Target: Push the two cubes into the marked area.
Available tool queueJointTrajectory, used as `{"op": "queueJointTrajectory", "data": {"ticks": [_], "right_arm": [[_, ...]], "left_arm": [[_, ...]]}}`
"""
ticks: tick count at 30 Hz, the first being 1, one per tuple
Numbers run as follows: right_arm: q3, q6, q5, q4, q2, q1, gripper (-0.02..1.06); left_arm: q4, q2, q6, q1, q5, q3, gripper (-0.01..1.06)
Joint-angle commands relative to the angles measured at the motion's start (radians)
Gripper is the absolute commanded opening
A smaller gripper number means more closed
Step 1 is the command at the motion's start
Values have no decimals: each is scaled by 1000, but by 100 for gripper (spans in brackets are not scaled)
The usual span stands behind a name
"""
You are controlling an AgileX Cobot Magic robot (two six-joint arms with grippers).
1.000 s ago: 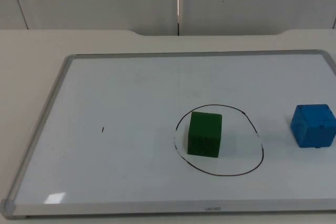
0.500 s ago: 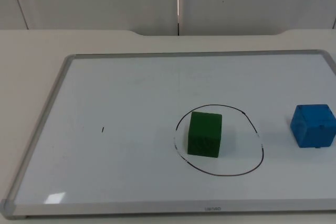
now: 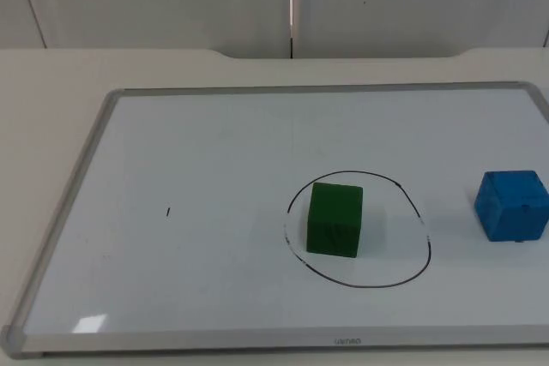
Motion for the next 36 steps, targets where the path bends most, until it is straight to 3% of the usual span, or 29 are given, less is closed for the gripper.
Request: {"op": "queueJointTrajectory", "data": {"ticks": [1,2,8,36], "right_arm": [[7,1,-5,6,-4,1,105],[7,1,-5,6,-4,1,105],[7,1,-5,6,-4,1,105],[7,1,-5,6,-4,1,105]], "left_arm": [[7,-4,-8,3,19,25,0],[7,-4,-6,3,55,34,0],[15,-4,0,3,86,53,0],[32,-4,0,3,88,57,0]]}}
